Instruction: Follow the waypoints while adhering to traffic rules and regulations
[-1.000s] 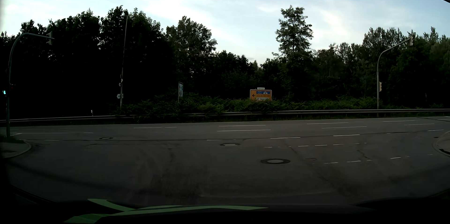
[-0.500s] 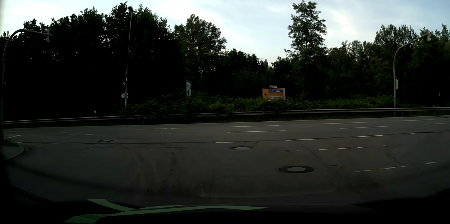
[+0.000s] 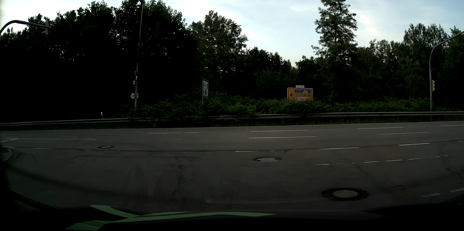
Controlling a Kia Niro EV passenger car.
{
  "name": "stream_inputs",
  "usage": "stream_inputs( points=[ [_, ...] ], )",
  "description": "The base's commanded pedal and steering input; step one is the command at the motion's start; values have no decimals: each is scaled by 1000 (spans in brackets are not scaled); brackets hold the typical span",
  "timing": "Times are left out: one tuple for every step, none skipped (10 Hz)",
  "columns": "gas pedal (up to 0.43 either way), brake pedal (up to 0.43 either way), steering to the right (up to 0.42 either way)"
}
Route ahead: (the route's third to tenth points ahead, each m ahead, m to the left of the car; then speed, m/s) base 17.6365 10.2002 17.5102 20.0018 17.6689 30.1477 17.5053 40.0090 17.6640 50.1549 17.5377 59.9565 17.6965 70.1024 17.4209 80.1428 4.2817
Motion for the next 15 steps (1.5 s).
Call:
stream_inputs(
  points=[
    [248,0,-121],
    [240,0,-126],
    [209,0,-129],
    [209,0,-130],
    [209,0,-131],
    [209,0,-132],
    [197,0,-138],
    [197,0,-150],
    [197,0,-162],
    [197,0,-175],
    [197,0,-188],
    [189,0,-208],
    [189,0,-230],
    [189,0,-247],
    [189,0,-259]
  ],
)
